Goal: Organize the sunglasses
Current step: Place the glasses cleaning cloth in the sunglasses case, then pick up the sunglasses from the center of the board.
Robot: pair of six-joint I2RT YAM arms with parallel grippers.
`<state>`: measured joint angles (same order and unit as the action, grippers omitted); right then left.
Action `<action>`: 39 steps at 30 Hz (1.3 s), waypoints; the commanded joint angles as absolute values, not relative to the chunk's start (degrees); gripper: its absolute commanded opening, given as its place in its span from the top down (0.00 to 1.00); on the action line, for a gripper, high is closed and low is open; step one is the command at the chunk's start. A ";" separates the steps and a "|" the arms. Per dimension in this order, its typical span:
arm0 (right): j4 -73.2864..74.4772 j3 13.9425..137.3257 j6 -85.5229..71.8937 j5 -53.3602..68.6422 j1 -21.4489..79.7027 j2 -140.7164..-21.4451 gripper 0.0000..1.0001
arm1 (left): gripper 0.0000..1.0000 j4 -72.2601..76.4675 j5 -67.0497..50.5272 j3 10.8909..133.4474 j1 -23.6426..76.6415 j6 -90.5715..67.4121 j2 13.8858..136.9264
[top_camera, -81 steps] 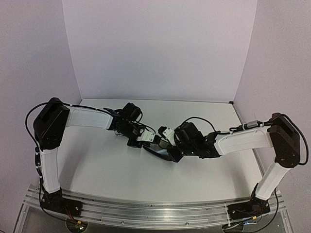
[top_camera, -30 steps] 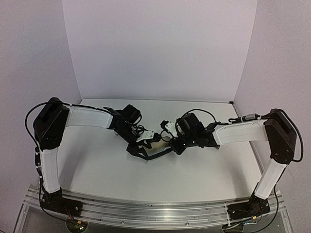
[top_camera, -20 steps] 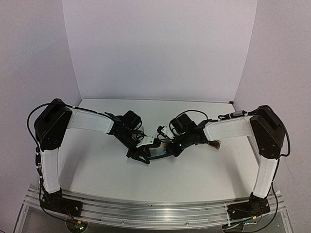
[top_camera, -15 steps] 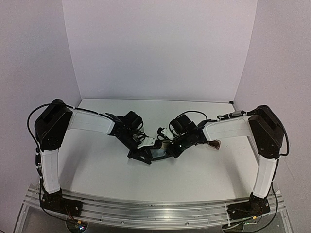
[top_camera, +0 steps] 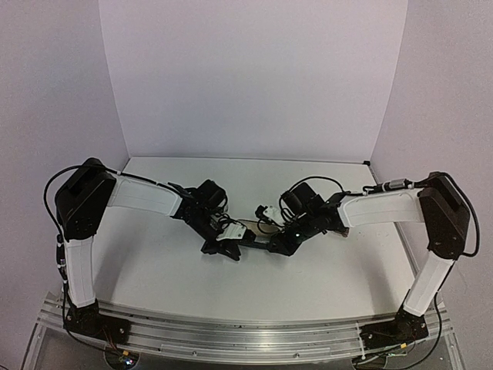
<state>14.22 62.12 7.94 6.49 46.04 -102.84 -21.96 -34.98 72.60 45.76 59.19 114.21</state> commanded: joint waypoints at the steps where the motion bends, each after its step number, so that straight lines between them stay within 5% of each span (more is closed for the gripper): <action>1: 12.22 62.13 9.22 9.81 46.27 -97.80 0.73 | 0.94 -21.39 -34.16 72.59 45.79 61.43 114.12; 8: 11.86 62.58 7.88 5.77 44.86 -93.80 0.68 | 0.94 -22.30 -33.84 73.22 45.80 61.60 113.79; 18: 17.60 63.02 12.61 -6.51 26.97 -91.66 0.27 | 0.86 -33.12 -36.88 77.63 45.58 63.53 113.05; 39: 39.52 80.41 46.90 -1.94 17.90 -113.02 0.35 | 0.78 -34.13 -33.50 78.68 44.01 62.51 112.34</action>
